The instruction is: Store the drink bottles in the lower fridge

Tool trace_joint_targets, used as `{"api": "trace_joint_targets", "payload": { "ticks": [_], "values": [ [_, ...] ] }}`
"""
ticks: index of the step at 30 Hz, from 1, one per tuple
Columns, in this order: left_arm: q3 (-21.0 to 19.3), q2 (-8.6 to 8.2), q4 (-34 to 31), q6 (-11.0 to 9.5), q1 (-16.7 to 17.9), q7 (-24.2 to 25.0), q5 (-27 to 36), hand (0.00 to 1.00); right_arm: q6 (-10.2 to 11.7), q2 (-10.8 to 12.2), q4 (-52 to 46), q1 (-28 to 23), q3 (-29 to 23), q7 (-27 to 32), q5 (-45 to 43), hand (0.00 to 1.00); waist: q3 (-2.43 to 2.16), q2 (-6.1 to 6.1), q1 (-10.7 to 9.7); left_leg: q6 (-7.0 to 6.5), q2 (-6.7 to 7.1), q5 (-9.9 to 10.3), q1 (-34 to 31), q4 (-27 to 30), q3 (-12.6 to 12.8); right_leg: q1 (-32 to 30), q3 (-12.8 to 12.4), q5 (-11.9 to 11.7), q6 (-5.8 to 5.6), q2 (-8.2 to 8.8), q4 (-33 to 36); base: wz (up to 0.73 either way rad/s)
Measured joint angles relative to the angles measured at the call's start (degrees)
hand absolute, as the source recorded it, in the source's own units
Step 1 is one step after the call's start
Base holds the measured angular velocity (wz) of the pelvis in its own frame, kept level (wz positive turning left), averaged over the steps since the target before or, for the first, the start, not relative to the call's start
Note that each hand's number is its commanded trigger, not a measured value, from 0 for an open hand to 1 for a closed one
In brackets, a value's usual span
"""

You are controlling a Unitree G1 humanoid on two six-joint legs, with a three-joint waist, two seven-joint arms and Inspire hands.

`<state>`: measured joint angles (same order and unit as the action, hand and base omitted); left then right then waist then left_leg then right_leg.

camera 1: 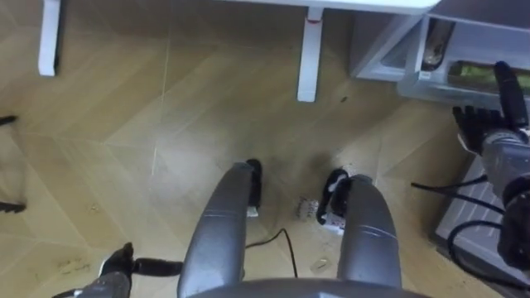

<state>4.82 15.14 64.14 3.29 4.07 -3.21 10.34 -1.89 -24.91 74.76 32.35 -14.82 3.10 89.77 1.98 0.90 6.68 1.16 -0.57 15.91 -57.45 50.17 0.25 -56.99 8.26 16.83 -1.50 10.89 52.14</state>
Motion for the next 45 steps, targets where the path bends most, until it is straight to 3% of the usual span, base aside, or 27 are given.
{"api": "trace_joint_targets", "payload": {
  "ticks": [6,12,18,33,38,41,45],
  "values": [
    [1.08,0.11,0.07,-0.81,-0.05,-1.33,5.0,0.0,0.58,-1.04,-2.19,0.43,2.57,2.13,-0.03,0.0,0.21,0.34,0.08,-0.53,0.12,0.92,-3.59,2.94,0.37,-3.61,-0.7,0.28,0.24,0.4,2.55,-0.01],
    [1.07,0.9,-0.01,-1.35,-0.05,-1.33,5.32,0.0,0.63,-2.32,-2.2,2.63,5.19,5.63,0.23,0.0,0.44,0.78,0.32,-0.99,0.39,1.24,-4.01,3.5,2.0,-5.21,-2.21,0.78,-0.42,1.04,3.99,-0.04],
    [2.29,1.45,-2.59,-1.53,1.04,-1.71,7.0,0.0,0.67,-3.73,-2.87,3.22,6.69,9.27,1.02,0.0,0.54,0.94,0.98,-0.98,0.85,1.22,-4.85,3.81,1.82,-6.02,-2.29,1.12,-0.43,1.41,4.63,0.04],
    [2.33,1.42,-4.04,-5.14,3.35,-3.54,6.97,0.0,1.4,-3.81,-7.21,5.04,6.86,19.51,1.75,0.0,0.5,0.87,1.1,-1.26,1.01,0.96,-4.28,3.31,1.95,-5.85,-2.52,0.85,-0.37,1.47,4.49,0.0],
    [2.37,1.43,-4.52,-5.66,5.46,-3.53,7.05,0.0,2.67,-3.89,-10.68,5.89,6.87,21.34,1.78,0.0,0.44,0.76,1.1,-1.23,1.02,0.97,-4.23,3.2,1.95,-5.84,-2.52,1.01,-0.61,1.47,4.43,0.0],
    [2.73,1.43,-4.16,-6.26,5.73,-3.54,7.59,0.0,4.39,-3.95,-12.92,7.12,6.89,21.33,1.78,0.0,0.42,0.72,1.07,-1.22,1.09,0.94,-4.15,3.06,1.94,-5.79,-2.54,1.06,-0.52,1.48,4.45,0.0],
    [4.44,1.42,-3.44,-6.54,5.92,-3.64,9.27,0.0,5.03,-4.74,-12.94,8.86,7.38,21.39,1.94,0.0,0.41,0.69,0.65,-1.22,1.32,0.95,-3.89,2.86,1.69,-5.28,-2.21,1.36,-0.77,1.77,4.3,0.04]
  ]
}}
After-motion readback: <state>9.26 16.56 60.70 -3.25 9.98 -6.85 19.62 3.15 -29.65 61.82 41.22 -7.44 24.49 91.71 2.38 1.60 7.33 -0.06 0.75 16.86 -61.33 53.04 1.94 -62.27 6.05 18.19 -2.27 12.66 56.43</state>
